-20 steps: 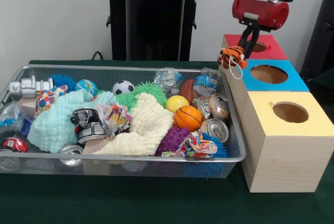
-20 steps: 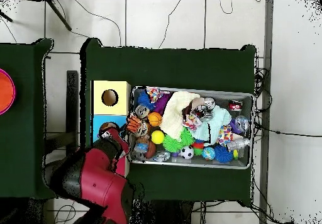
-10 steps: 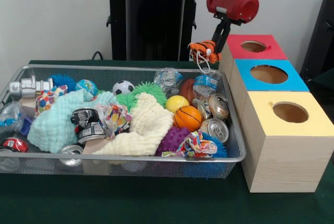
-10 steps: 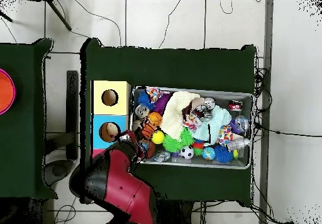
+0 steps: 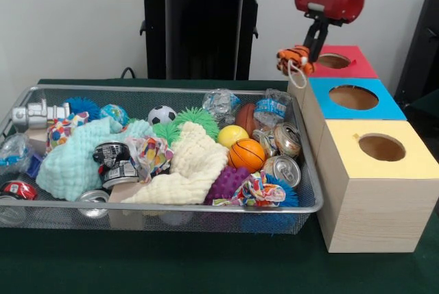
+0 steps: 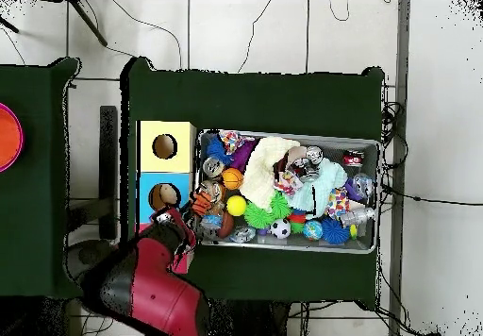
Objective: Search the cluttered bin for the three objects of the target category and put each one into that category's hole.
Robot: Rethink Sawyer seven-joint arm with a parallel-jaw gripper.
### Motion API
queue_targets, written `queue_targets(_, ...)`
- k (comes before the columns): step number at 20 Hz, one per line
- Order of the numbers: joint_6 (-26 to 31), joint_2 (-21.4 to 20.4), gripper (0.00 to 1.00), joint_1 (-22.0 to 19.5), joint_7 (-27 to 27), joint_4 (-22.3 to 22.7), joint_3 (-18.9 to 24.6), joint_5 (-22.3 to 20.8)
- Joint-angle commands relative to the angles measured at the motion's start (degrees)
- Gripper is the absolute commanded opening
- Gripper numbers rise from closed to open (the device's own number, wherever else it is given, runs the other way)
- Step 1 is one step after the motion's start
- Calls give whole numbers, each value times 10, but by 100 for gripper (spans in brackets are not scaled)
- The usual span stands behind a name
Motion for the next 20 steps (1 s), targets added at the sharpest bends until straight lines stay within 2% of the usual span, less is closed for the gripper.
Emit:
queue_targets(1,75,44,0,54,163,-12,3,55)
queue_targets(8,31,22,0,44,147,24,34,65)
queue_targets(10,9,9,0,30,144,41,51,62)
queue_targets(15,-15,-1,0,14,144,67,62,55)
queue_targets(16,-32,-10,0,3,151,79,76,52)
queue_targets(20,-38,-13,0,18,158,98,70,51)
